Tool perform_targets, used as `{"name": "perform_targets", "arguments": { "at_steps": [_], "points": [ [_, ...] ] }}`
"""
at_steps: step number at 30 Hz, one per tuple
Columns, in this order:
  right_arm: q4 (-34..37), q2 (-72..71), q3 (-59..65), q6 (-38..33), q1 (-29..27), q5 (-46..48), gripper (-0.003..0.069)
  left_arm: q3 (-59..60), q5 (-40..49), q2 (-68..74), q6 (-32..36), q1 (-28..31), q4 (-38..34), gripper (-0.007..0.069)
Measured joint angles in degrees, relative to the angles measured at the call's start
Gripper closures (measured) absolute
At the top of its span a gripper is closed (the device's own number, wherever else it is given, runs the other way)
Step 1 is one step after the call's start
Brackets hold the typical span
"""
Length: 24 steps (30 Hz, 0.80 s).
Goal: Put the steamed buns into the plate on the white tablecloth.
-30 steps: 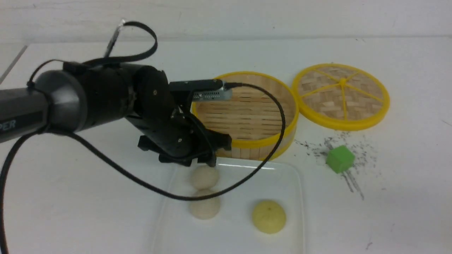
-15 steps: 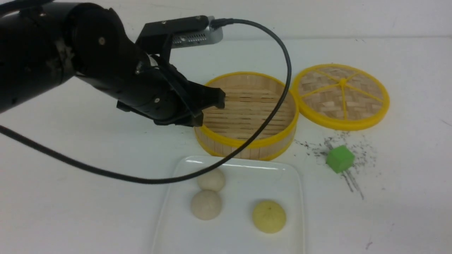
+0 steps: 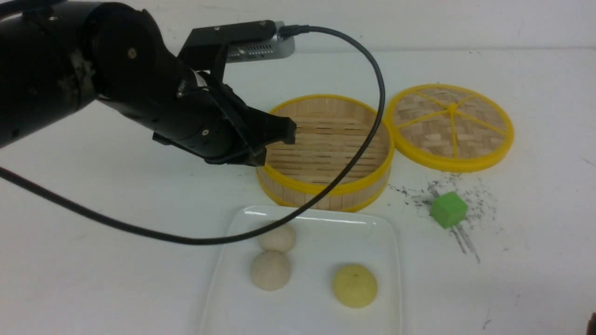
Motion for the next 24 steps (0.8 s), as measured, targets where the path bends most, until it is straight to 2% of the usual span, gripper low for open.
{"name": "perform_targets", "arguments": {
  "at_steps": [16,20,21,24],
  "points": [
    [-0.2,-2.3,0.4,-0.2,-0.9,-0.1,0.0650,0.0,1.7,0.0,0.0,0.0,1.9,0.0622],
    [-0.9,-4.5,2.7,-0.2,-7.0,-3.0,0.0646,0.0,1.4,0.0,0.0,0.0,3.2,0.0622],
    [-2.0,-6.0,5.4,-0.2,-10.7,-5.9,0.0645,0.0,0.9,-0.1,0.1,0.0,3.5,0.0622],
    [-4.6,-8.7,11.1,-0.2,-17.1,-8.7,0.0642,0.0,0.7,-0.7,0.1,0.0,3.9,0.0622]
  ]
}}
